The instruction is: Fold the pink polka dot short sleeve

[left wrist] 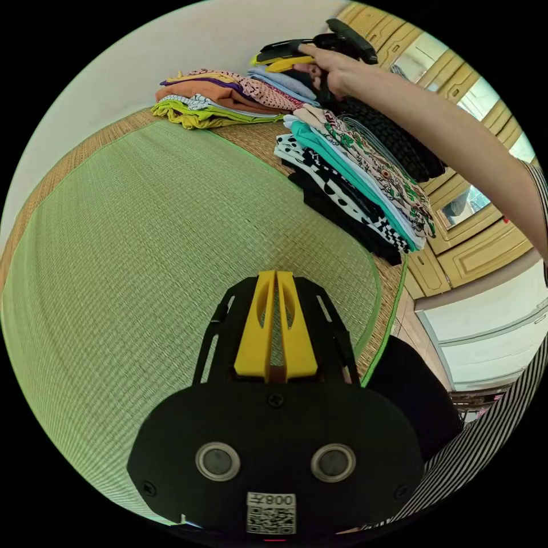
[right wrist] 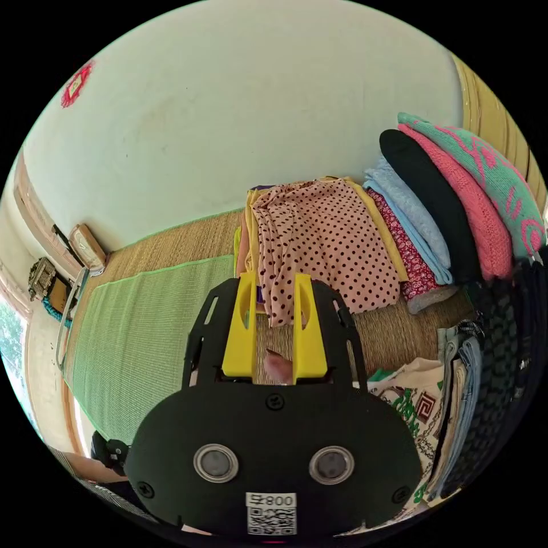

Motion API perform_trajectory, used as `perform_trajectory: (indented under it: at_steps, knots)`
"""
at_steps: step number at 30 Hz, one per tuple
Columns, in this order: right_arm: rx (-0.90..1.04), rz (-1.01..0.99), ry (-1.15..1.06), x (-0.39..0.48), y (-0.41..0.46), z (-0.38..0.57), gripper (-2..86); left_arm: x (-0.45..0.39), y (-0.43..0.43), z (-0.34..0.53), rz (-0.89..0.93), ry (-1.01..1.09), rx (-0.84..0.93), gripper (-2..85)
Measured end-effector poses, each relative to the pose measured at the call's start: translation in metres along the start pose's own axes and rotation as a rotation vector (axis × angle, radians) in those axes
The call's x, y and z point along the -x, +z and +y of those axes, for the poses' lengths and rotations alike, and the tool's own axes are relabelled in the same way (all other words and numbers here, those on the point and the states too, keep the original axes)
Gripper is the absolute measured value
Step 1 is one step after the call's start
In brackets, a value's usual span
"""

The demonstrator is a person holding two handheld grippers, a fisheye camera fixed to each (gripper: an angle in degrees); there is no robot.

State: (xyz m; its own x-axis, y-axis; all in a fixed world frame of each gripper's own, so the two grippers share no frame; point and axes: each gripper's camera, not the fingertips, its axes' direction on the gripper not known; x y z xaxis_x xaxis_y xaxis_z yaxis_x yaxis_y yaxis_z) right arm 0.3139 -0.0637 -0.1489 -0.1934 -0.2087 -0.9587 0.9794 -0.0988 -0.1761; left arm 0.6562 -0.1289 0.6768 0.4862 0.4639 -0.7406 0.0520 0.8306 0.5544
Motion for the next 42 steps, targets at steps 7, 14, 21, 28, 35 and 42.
perform_trajectory:
  at_steps: [7,14,21,28,35,42]
  knots:
    - [0.117,-0.003,0.057,-0.004,0.060,-0.033,5.8,-0.011,-0.051,0.018,-0.050,0.024,-0.014,0.3]
    - [0.032,-0.109,0.083,-0.006,0.040,-0.030,1.6,-0.001,-0.111,0.034,0.030,0.006,-0.012,0.3]
    - [-0.050,-0.263,-0.161,0.064,-0.038,0.008,1.1,0.020,-0.219,0.071,0.106,-0.086,-0.107,0.4]
    - [0.127,-0.437,-0.335,0.154,-0.056,0.122,1.1,0.057,-0.360,0.153,0.161,-0.267,-0.219,0.8]
    - [0.362,-0.648,-0.267,0.214,-0.039,0.251,1.1,0.081,-0.459,0.250,0.333,-0.450,-0.323,3.6]
    - [0.436,-0.691,-0.178,0.214,-0.036,0.310,1.4,0.102,-0.481,0.261,0.371,-0.490,-0.228,7.3]
